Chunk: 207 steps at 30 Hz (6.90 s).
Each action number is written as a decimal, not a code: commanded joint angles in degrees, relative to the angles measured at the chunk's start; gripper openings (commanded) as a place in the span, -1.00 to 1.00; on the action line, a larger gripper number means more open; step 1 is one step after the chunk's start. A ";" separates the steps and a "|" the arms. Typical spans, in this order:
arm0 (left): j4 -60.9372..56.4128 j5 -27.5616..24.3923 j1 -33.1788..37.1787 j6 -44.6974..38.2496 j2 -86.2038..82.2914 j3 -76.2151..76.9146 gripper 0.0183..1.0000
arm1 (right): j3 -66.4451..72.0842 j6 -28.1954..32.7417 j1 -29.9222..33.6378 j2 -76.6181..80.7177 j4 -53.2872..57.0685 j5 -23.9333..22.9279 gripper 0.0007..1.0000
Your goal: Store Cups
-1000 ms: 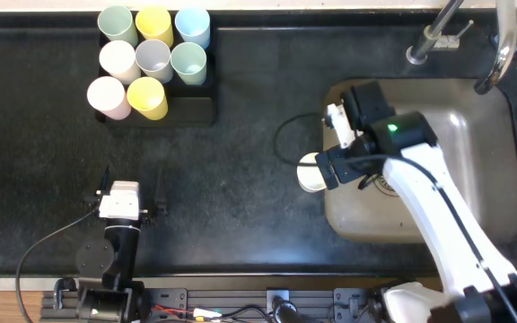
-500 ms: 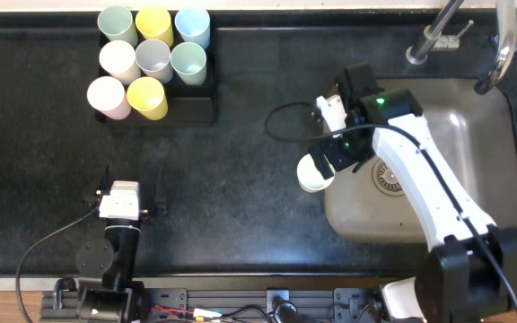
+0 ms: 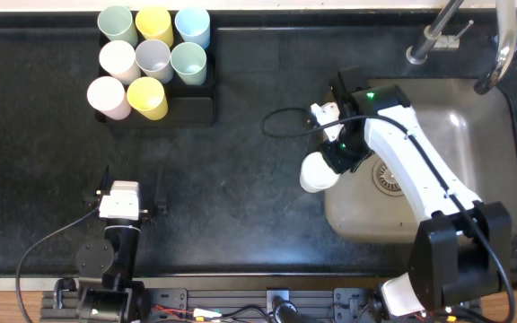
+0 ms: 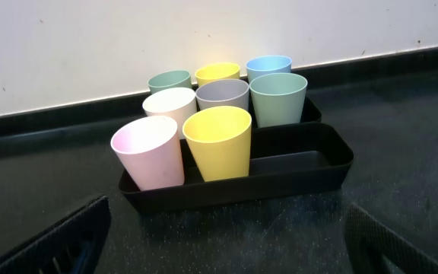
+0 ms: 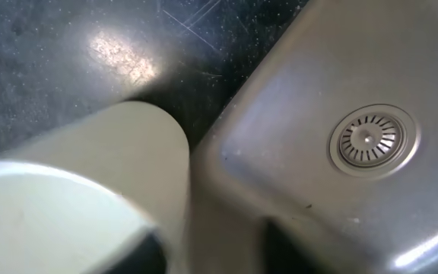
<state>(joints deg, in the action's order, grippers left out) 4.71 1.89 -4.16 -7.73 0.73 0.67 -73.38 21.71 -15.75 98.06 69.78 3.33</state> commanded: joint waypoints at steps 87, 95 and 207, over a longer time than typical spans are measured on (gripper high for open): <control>0.07 -0.59 -0.09 -0.83 -0.57 -0.20 1.00 | -87.10 -3.30 -25.59 52.37 14.75 -4.04 1.00; 0.07 -0.59 -0.09 -0.83 -0.57 -0.20 1.00 | -87.17 -4.15 -25.59 52.35 13.62 -12.98 1.00; 0.07 -0.59 -0.09 -0.83 -0.57 -0.20 1.00 | 73.11 -19.39 16.90 -97.88 -65.46 -5.84 1.00</control>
<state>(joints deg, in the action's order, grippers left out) 4.69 1.83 -4.16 -7.73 0.58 0.60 -1.04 2.15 0.78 0.84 4.56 -2.83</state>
